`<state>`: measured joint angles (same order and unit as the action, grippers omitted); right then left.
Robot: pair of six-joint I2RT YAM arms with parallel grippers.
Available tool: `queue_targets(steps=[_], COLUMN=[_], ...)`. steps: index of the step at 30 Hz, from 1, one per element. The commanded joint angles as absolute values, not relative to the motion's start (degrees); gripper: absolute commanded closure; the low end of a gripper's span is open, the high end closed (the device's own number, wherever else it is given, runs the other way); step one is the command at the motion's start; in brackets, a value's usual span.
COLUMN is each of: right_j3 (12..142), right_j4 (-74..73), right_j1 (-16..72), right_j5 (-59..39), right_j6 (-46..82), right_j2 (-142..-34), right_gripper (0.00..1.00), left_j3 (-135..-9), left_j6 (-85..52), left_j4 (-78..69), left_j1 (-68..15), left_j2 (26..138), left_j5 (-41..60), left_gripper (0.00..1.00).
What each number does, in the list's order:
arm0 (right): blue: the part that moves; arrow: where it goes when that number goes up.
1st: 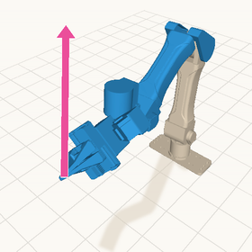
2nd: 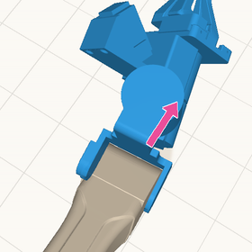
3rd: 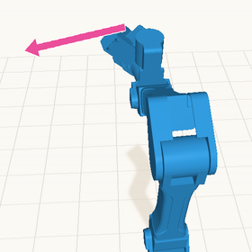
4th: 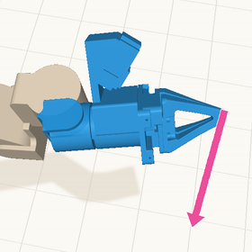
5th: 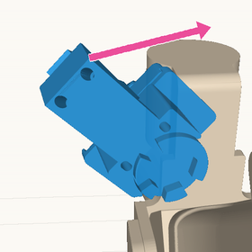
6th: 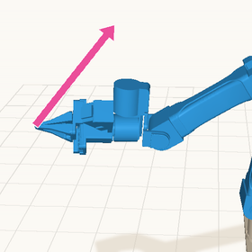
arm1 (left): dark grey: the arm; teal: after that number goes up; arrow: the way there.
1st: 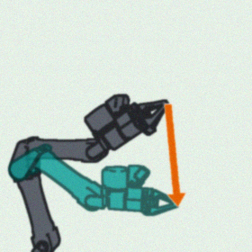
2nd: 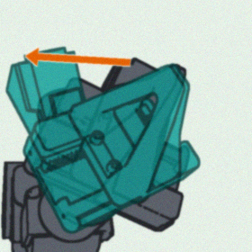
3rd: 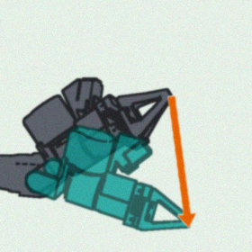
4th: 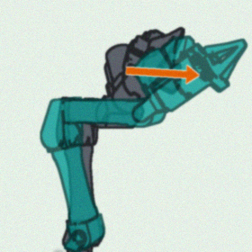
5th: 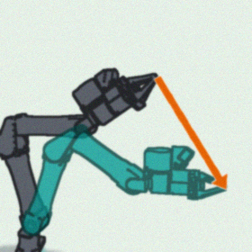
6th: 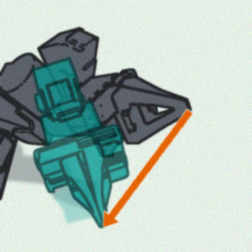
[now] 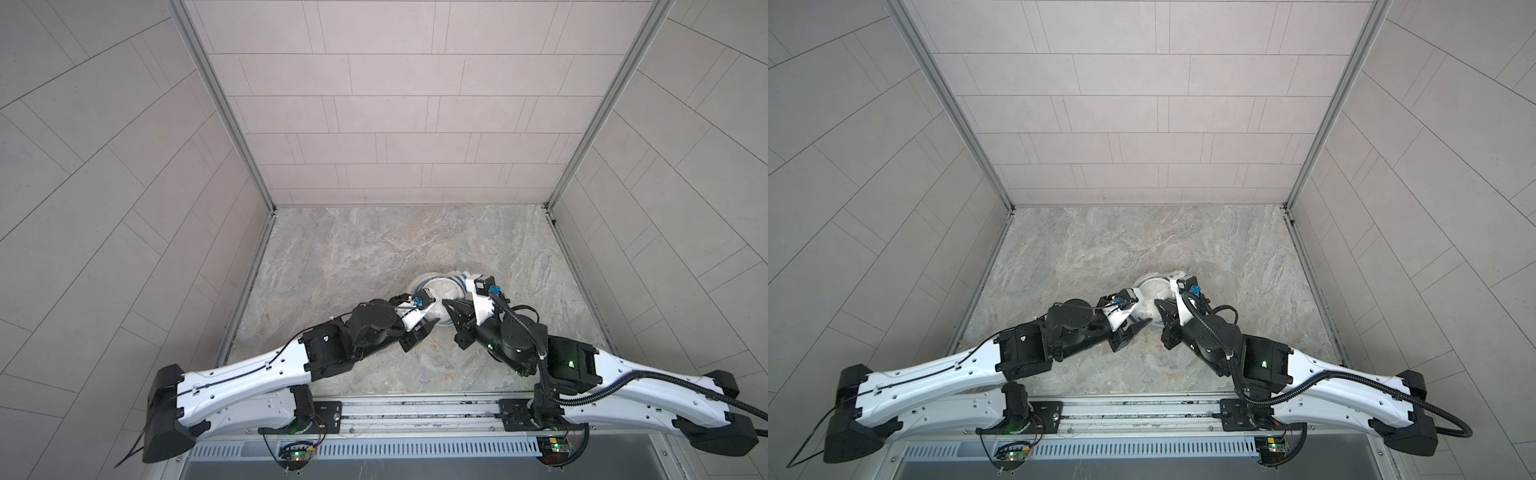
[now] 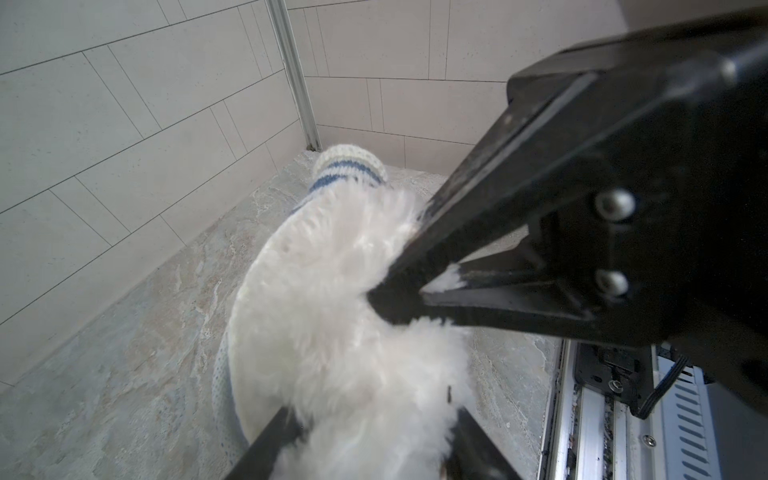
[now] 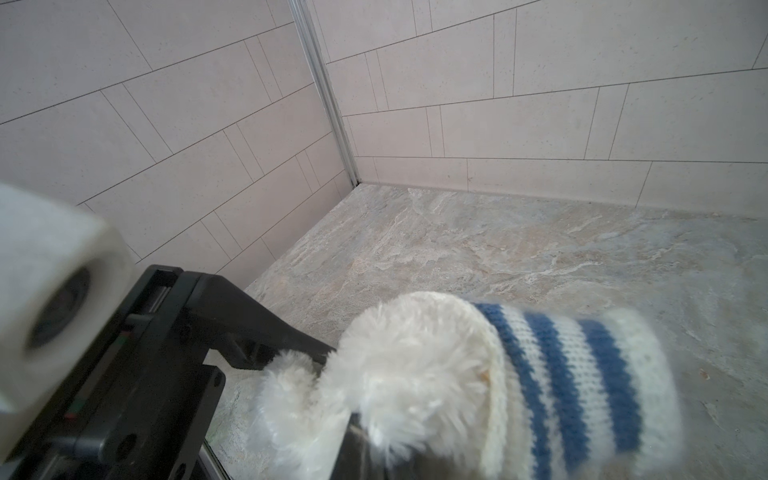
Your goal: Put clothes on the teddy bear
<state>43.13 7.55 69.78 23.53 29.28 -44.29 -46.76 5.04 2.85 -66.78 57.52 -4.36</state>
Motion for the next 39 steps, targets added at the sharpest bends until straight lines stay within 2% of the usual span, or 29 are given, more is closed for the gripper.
queue_targets(steps=[1,10,12,14,17,19,21,26,29,32,37,39], right_j3=[44.5,44.1,44.0,44.0,44.2,45.0,45.2,43.0,42.0,38.1,32.1,29.6], right_j4=[4.7,3.3,2.9,3.0,4.0,5.8,7.3,6.8,10.6,10.5,10.1,8.4], right_j1=[69.8,69.8,69.8,69.8,69.7,69.8,69.8,69.8,69.8,69.8,68.2,65.5], right_j5=[22.7,22.0,21.9,21.8,21.7,21.7,21.5,15.6,15.2,16.8,20.4,18.9], right_j6=[30.3,31.0,31.1,31.2,31.0,30.7,30.1,26.7,27.4,31.0,38.7,42.2], right_j2=[-44.4,-44.6,-44.8,-44.8,-44.7,-44.8,-44.5,-40.4,-38.1,-34.7,-31.2,-30.3], right_gripper=[1.0,1.0,1.0,1.0,1.0,1.0,0.99,0.67,0.57,0.51,0.48,0.48], left_j3=[-49.0,-49.5,-49.2,-48.9,-48.6,-47.9,-47.0,-43.3,-40.5,-37.9,-34.4,-33.0], left_j6=[5.9,7.9,7.9,7.9,7.9,7.2,5.6,-0.6,-2.1,-3.0,-5.4,-6.2], left_j4=[1.0,-1.6,-2.7,-3.7,-4.1,-4.5,-4.8,-6.9,-8.5,-10.0,-11.1,-11.5], left_j1=[-67.0,-67.0,-67.0,-67.0,-66.9,-66.5,-65.3,-59.3,-56.9,-55.6,-54.7,-54.6], left_j2=[58.1,62.2,62.6,62.4,61.5,60.1,58.6,53.9,51.9,51.1,49.7,48.9], left_j5=[-4.2,-7.8,-8.7,-9.4,-10.2,-9.7,-8.6,-2.2,1.0,3.6,4.6,4.7], left_gripper=[0.44,0.45,0.48,0.58,0.91,1.0,1.0,1.0,1.0,1.0,1.0,1.0])
